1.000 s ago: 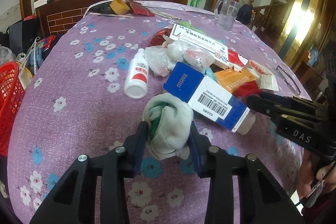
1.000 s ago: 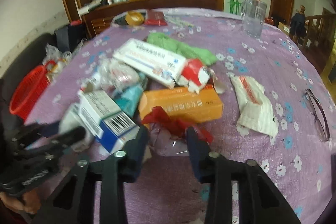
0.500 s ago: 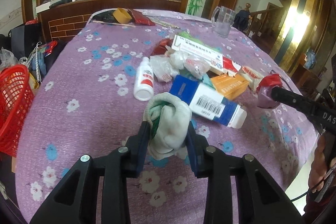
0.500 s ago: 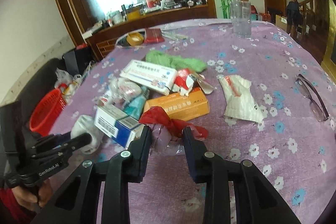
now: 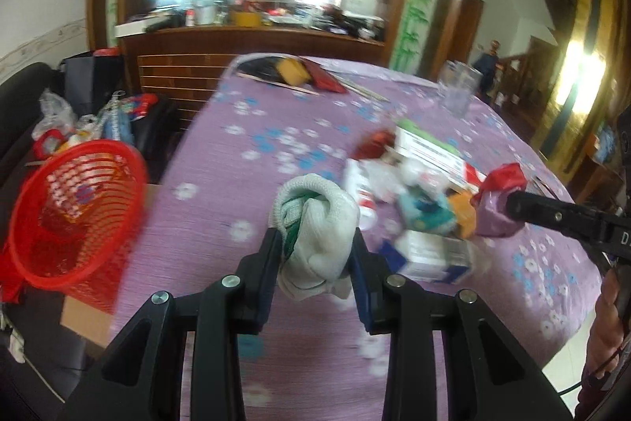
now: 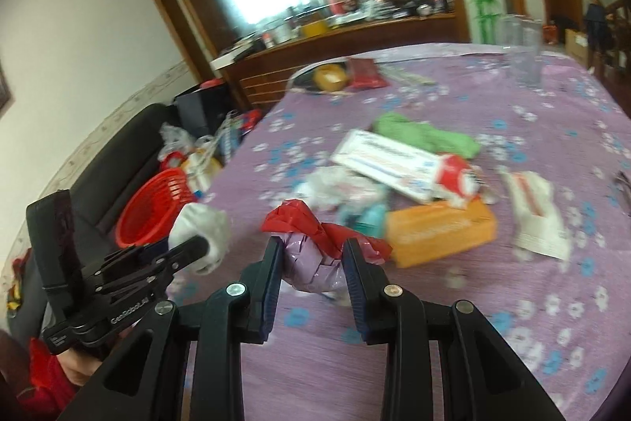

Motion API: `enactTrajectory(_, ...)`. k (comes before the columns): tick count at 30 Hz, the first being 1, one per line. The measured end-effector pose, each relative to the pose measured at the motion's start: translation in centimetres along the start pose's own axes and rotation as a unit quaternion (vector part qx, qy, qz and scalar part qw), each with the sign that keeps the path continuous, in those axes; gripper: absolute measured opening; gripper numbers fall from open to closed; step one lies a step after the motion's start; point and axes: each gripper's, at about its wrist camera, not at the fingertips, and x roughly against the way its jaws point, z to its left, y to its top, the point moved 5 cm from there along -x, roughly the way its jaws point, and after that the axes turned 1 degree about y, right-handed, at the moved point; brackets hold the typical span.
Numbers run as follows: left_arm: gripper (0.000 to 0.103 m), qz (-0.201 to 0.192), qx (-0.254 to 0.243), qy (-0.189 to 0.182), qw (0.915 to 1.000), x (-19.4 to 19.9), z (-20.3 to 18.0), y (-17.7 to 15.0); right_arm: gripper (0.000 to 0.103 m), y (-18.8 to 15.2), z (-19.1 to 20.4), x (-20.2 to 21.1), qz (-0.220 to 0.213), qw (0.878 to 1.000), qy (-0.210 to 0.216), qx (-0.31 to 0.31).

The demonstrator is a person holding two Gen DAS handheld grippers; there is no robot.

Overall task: Collect trash
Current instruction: 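Carry the sock with the left tool to the red basket and release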

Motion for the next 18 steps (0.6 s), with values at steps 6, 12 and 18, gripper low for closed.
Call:
enactTrajectory(6, 0.033, -0.015, 0.046, 0.053, 0.9974, 1.8, 7.4, 1.0, 0.034, 1.5, 5.3, -3.5, 0.028, 0.998, 0.049, 0.022)
enactTrajectory(12, 0.033, -0.015, 0.093, 0.107, 0.9898, 2.7, 15.4, 0.9, 0.034, 3.1, 11.7, -8.9, 0.067, 0.992, 0.099, 0.039)
enactTrajectory(18, 0.033, -0.006, 0.12, 0.143, 0.9824, 2.1, 20.7, 0.6, 0.034, 4.5, 18.3, -14.4, 0.096, 0.983, 0.146, 0.052)
